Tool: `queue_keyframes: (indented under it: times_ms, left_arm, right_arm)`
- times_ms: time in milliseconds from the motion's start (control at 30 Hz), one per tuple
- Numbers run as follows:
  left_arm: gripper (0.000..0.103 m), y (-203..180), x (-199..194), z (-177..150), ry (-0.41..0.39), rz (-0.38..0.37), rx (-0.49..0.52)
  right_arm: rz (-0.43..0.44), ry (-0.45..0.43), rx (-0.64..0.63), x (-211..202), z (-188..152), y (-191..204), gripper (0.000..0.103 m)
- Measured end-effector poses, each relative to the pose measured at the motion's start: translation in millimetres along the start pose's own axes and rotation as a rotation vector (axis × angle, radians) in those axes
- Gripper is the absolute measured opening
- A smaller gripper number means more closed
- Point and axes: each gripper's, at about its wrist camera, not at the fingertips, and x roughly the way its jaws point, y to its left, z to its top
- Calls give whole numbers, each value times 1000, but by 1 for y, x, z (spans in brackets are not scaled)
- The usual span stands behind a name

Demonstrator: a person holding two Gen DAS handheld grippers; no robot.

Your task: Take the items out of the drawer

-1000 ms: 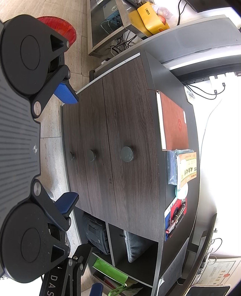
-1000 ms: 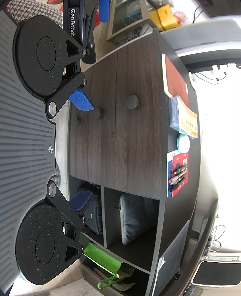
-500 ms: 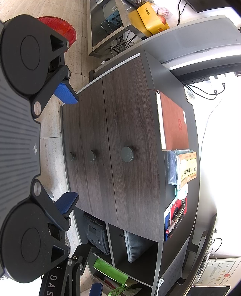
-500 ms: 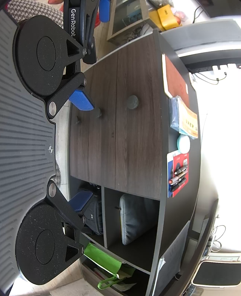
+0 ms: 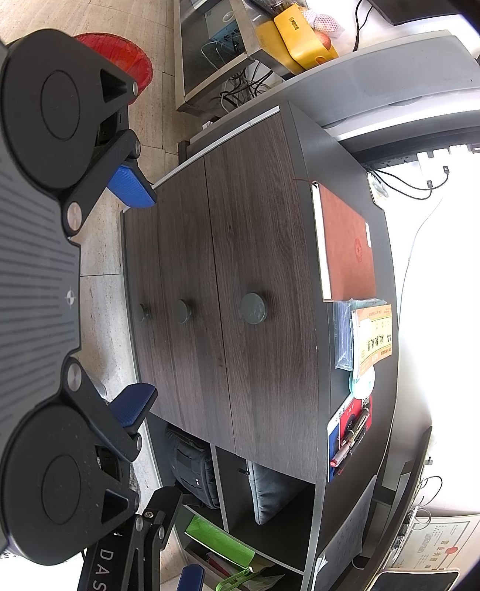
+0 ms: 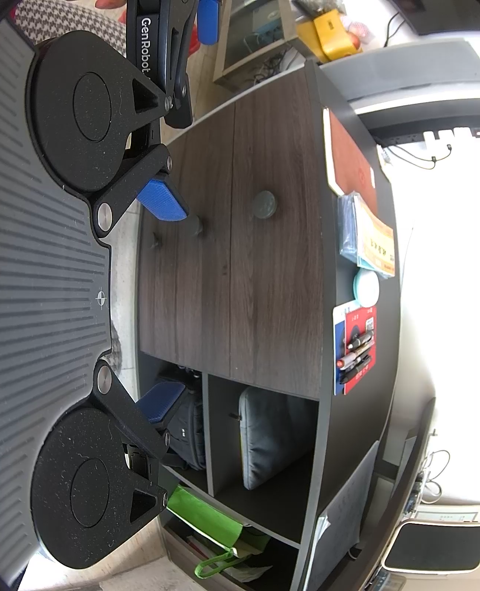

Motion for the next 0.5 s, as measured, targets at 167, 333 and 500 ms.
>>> queue_keyframes:
  times_ms: [167,333,500]
  left_arm:
    - [101,0,1,0,1,1,0]
    - [101,-2,1,-2,0,2,0]
    - [101,-3,1,-3,0,3,0]
  right_arm:
    - [0,1,1,0,-1,0,97]
    - [0,2,-1,0,-1,1,97]
    - [0,3,0,-1,-2,2,97]
